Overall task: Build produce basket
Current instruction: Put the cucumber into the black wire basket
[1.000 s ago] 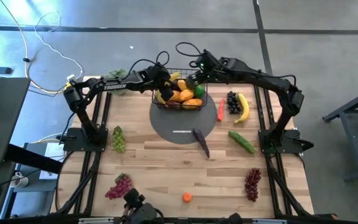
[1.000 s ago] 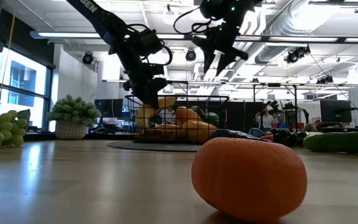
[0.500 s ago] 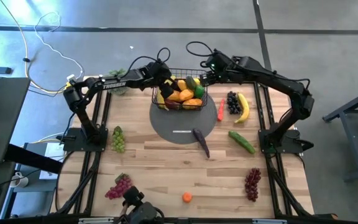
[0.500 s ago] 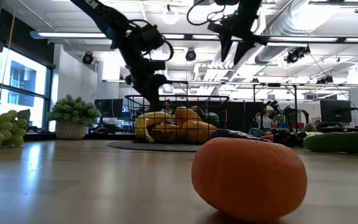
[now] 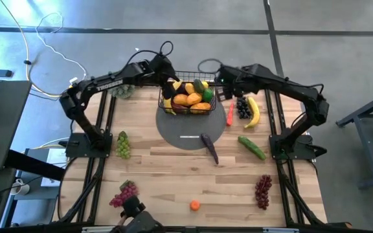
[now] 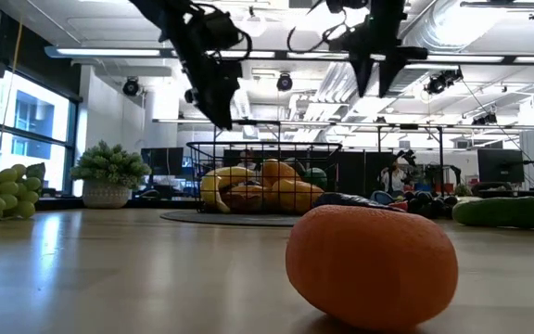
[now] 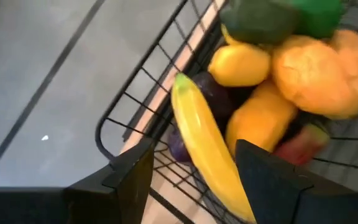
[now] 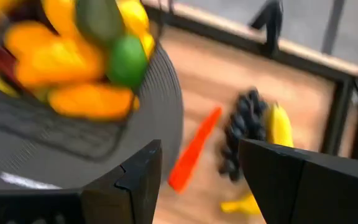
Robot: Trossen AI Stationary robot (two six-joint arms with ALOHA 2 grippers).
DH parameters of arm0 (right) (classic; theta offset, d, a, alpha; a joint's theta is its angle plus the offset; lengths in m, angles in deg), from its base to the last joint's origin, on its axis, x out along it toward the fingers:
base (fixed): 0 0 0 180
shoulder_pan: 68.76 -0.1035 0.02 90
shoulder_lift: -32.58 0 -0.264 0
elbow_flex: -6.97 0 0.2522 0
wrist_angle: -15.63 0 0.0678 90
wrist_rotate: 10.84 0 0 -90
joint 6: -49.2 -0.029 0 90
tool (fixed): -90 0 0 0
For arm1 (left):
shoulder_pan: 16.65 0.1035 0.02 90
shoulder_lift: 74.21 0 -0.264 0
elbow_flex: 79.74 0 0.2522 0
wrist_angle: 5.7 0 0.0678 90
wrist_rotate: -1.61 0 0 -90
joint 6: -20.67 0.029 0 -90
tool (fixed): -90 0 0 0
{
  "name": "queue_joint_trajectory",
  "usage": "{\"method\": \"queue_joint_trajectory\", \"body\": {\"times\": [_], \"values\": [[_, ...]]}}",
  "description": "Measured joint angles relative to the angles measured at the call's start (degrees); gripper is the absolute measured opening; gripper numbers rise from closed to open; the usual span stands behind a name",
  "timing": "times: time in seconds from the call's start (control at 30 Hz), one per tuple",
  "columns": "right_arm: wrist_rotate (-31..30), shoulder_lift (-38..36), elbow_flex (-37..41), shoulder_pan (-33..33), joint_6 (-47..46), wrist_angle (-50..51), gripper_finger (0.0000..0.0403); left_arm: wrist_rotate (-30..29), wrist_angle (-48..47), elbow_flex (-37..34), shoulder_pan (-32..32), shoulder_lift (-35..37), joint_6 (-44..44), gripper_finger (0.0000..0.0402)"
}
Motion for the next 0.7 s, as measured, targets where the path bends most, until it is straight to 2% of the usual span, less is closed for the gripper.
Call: {"method": "queue_joint_trajectory", "body": {"times": [0.27, 0.43, 0.6, 0.7], "values": [[2.45, -1.13, 7.24, -5.19, -5.98, 2.93, 0.0195, 1.92, -1.59, 0.02, 0.54, 5.01, 0.08, 0.0216], [5.94, -2.95, 13.12, -8.00, -9.10, 2.51, 0.0195, 6.69, -4.59, -0.33, 0.82, 5.21, -1.61, 0.0216], [10.29, -6.78, 19.93, -11.09, -13.18, 0.77, 0.0195, 12.02, -4.66, -4.63, 0.71, 5.17, -3.48, 0.0216], [13.08, -10.09, 24.46, -13.19, -15.02, -1.48, 0.0195, 12.78, -4.53, -7.10, 0.29, 5.17, -4.73, 0.0216]]}}
